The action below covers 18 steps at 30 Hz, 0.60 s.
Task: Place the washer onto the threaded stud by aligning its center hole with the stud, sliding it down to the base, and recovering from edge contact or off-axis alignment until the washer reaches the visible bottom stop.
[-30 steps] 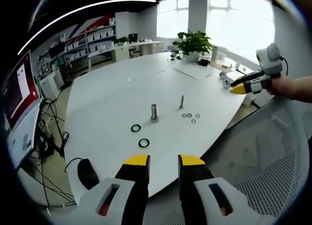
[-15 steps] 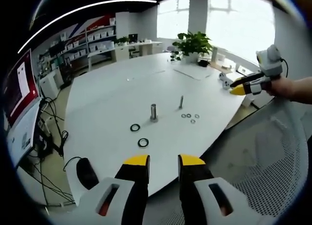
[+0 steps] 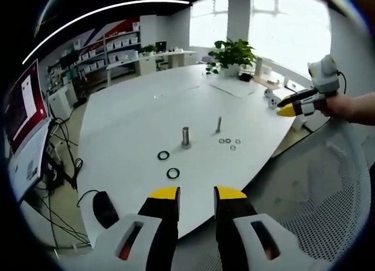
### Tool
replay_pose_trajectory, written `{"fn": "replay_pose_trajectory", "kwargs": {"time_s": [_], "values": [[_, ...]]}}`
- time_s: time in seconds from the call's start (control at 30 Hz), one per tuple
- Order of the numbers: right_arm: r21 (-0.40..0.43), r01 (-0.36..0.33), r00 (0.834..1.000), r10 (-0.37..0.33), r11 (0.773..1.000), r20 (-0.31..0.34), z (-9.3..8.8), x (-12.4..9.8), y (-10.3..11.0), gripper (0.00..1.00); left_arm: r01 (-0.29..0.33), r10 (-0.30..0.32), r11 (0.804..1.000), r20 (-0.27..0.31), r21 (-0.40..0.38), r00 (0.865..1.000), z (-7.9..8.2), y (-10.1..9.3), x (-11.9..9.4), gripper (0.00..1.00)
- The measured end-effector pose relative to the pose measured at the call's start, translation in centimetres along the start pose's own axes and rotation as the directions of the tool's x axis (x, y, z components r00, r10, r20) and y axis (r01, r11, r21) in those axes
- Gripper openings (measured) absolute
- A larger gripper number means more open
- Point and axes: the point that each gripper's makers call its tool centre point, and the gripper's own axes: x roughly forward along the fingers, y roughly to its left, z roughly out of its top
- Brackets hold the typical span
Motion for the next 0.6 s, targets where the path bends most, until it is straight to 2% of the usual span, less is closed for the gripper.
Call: {"fn": "replay_pose_trajectory", "kwargs": {"time_s": [0.4,0.6], "values": [[-0.016,0.000,1.000,0.000,1.000,-0.016,-0.23,0.17,0.08,0.31,-0.009,0.009,1.000,-0.002,0.003,1.000,-0.11,0.16,0.01,0.21],[0.010,0.010,1.000,-0.009,1.000,-0.008,-0.24,0.00,-0.29,0.31,-0.003,0.003,1.000,-0.003,0.005,1.000,-0.06,0.00,0.06,0.21]]}}
